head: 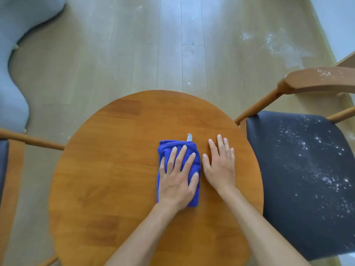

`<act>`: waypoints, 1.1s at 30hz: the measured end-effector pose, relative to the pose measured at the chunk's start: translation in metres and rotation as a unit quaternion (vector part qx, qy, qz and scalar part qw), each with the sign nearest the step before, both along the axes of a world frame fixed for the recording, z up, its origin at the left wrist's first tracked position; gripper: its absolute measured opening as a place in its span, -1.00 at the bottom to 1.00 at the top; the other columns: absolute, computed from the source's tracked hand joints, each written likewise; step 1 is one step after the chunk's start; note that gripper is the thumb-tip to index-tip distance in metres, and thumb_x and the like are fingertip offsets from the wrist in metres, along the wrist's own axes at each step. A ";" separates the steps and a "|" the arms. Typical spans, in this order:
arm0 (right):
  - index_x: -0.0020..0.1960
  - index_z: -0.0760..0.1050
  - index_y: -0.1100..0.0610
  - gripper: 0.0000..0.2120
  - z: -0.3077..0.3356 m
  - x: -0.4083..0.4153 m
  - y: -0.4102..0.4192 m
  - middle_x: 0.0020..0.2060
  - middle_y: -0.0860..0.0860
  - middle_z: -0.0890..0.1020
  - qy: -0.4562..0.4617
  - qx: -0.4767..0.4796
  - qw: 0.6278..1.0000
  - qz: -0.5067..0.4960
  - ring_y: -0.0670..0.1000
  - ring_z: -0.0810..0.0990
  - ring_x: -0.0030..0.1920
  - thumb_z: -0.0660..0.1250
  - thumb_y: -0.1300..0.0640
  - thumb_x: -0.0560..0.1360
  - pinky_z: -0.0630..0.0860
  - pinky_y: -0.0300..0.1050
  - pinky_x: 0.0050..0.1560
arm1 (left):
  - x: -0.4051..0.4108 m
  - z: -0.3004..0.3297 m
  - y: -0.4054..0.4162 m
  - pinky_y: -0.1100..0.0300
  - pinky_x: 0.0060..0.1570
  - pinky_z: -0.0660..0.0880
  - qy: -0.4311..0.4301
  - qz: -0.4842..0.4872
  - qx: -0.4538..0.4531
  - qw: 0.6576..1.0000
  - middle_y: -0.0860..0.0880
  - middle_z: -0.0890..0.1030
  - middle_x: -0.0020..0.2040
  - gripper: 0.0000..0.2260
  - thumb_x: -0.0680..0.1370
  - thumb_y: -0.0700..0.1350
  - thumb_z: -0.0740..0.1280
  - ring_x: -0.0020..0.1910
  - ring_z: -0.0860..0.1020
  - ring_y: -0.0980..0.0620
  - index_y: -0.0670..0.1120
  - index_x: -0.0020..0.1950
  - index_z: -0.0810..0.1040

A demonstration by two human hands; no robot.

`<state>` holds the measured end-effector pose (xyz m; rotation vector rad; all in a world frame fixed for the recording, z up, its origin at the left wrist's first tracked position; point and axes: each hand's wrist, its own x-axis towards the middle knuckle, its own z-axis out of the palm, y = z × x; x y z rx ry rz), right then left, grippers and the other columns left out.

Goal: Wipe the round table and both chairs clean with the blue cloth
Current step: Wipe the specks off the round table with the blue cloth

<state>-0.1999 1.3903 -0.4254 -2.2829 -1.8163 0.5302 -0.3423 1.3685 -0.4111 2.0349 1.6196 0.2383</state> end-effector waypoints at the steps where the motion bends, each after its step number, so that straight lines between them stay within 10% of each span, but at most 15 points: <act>1: 0.48 0.26 0.13 -0.55 0.006 -0.010 -0.003 0.53 0.09 0.16 0.047 0.012 0.998 -0.030 0.07 0.01 0.55 0.15 0.08 0.61 -0.07 0.04 0.53 | 0.002 0.007 0.010 -0.05 0.51 -0.01 -0.089 0.043 -0.034 0.995 0.12 0.18 0.54 -0.54 0.57 0.08 0.07 0.53 0.00 0.15 0.08 0.48 0.32; 5: 0.33 0.46 0.15 -0.57 0.029 -0.073 -0.035 0.37 0.14 0.41 0.107 0.095 0.986 -0.090 0.19 0.37 0.37 0.25 0.03 0.50 0.34 0.13 0.33 | -0.038 0.027 0.024 0.15 0.46 0.15 -0.311 0.182 -0.066 0.931 0.14 0.38 0.39 -0.59 0.55 -0.04 0.09 0.45 0.25 0.18 -0.01 0.39 0.43; 12: -0.05 0.49 0.15 -0.50 0.016 -0.159 -0.030 0.34 0.24 0.42 -0.023 0.008 0.987 -0.157 0.36 0.37 0.35 0.49 -0.18 0.21 0.37 0.38 0.23 | -0.165 -0.011 -0.029 -0.26 0.44 0.00 0.139 0.133 -0.044 0.980 -0.10 0.11 0.57 -0.52 0.59 0.04 0.17 0.55 0.01 -0.10 0.04 0.52 0.26; 20: -0.23 0.48 0.20 -0.74 0.003 -0.048 -0.079 0.31 0.21 0.49 -0.095 0.116 0.984 0.095 0.30 0.42 0.34 0.39 0.00 0.32 0.43 0.22 0.17 | -0.176 -0.023 -0.033 -0.25 0.42 -0.03 0.188 0.083 -0.036 0.978 -0.09 0.04 0.58 -0.41 0.51 0.17 -0.01 0.55 -0.03 -0.10 0.07 0.55 0.15; 28: -0.07 0.46 0.19 -0.62 0.006 -0.045 -0.117 0.32 0.22 0.42 -0.101 0.055 0.966 -0.230 0.32 0.42 0.20 0.49 0.02 0.26 0.37 0.20 0.17 | -0.189 -0.033 -0.035 -0.23 0.42 -0.07 0.204 0.044 -0.004 0.978 -0.09 0.00 0.59 -0.42 0.56 0.22 -0.08 0.56 -0.05 -0.08 0.08 0.57 0.06; 33: 0.14 0.49 0.11 -0.52 0.007 -0.150 -0.110 0.40 0.24 0.35 -0.046 0.048 0.985 -0.159 0.33 0.37 0.30 0.39 -0.10 0.30 0.36 0.22 0.20 | -0.190 -0.037 -0.036 -0.24 0.42 -0.04 0.202 0.042 0.009 0.978 -0.09 0.02 0.58 -0.42 0.56 0.21 -0.06 0.55 -0.03 -0.09 0.08 0.56 0.09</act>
